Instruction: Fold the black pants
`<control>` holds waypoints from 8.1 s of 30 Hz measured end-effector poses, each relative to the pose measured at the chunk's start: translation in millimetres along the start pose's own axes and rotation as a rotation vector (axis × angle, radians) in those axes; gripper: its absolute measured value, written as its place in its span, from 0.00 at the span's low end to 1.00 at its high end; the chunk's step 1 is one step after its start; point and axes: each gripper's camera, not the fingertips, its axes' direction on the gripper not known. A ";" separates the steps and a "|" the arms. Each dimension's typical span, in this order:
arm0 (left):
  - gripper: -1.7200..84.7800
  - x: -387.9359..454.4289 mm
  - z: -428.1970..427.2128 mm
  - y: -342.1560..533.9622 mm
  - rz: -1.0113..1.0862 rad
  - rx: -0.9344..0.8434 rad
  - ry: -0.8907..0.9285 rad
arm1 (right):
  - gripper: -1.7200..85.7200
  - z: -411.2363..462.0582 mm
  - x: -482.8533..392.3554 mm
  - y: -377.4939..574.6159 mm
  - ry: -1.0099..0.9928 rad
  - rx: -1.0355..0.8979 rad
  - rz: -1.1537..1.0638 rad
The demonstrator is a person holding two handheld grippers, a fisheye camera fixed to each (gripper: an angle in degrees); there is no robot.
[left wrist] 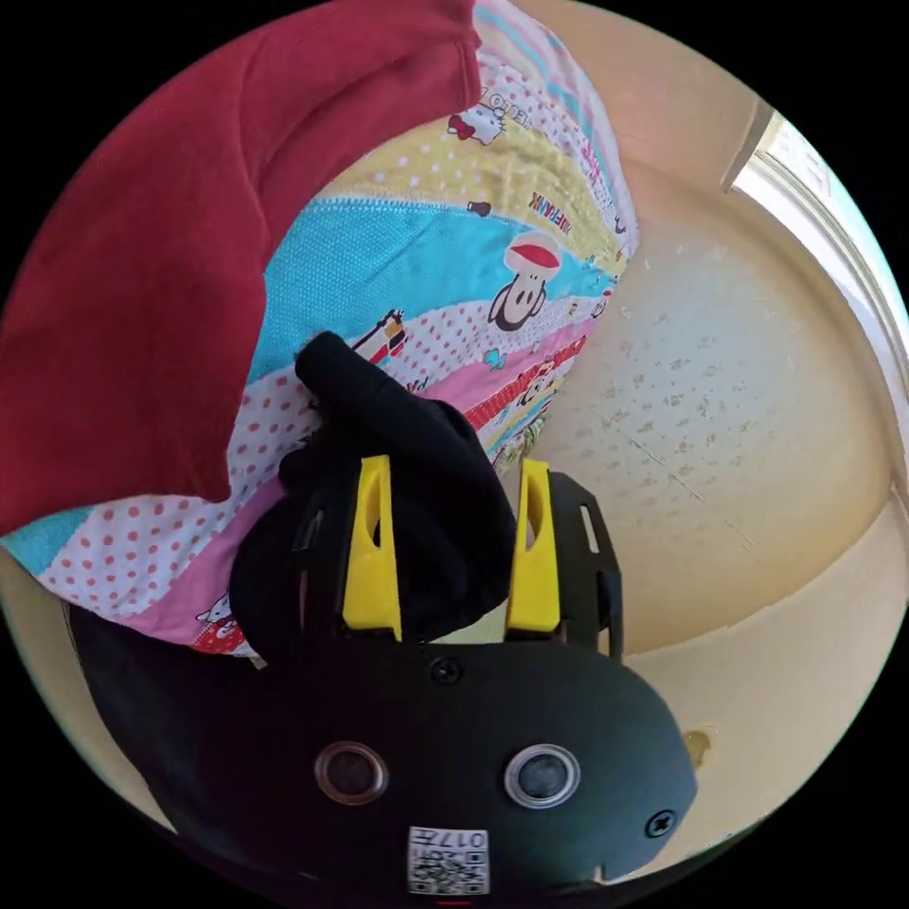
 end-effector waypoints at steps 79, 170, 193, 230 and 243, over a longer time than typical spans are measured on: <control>0.17 -324.2 190.9 747.9 2.058 1.188 -0.351 | 0.06 -64.2 -431.3 -27.5 0.027 0.345 -1.028; 0.07 -273.0 252.4 111.0 0.491 -0.618 -0.612 | 0.20 -305.7 390.1 -504.5 0.222 -0.346 0.332; 0.07 -262.1 -54.5 -0.4 0.276 -0.211 -0.124 | 0.06 147.0 327.6 -618.4 0.382 -0.439 0.090; 0.07 -183.6 -238.4 -2.5 0.164 -0.330 -0.225 | 0.05 -127.0 452.0 -478.2 0.201 -0.479 0.474; 0.07 -181.9 -237.9 65.2 -0.288 -0.378 0.717 | 0.15 -199.0 496.4 -408.6 -0.096 -0.464 0.615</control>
